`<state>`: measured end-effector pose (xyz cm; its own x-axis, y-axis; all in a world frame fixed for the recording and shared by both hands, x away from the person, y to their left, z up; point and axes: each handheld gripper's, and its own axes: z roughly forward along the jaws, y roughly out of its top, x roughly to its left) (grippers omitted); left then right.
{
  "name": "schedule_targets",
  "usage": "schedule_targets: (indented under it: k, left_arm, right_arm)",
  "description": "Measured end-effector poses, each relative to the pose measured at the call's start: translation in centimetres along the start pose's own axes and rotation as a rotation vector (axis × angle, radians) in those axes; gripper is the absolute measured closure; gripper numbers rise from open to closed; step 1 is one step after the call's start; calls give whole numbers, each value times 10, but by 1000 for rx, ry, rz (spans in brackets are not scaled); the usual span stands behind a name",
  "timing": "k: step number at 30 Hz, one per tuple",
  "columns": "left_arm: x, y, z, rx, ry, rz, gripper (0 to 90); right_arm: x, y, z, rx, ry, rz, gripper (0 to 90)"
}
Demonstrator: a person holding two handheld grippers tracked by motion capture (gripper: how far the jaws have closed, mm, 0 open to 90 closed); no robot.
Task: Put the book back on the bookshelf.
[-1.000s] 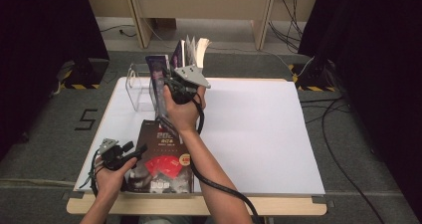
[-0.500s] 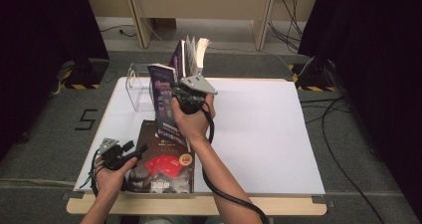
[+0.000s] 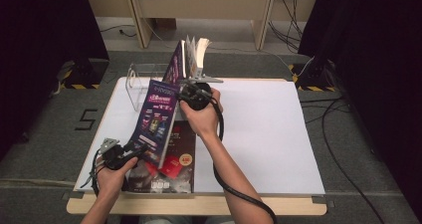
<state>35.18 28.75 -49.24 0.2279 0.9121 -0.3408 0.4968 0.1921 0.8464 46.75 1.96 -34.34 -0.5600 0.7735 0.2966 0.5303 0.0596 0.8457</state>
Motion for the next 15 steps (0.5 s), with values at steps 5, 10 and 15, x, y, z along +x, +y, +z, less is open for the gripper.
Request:
schedule_targets:
  k: [5,10,15]
  left_arm:
    - [2,0,-1,-3,-1,-9,368]
    - [1,2,-4,-7,-17,-9,354]
    - [-10,9,-10,-39,-57,9,344]
  right_arm:
    - [-9,-16,21,61,84,200,775]
    - [-9,-14,20,59,106,284,799]
    - [0,-12,13,11,151,323,833]
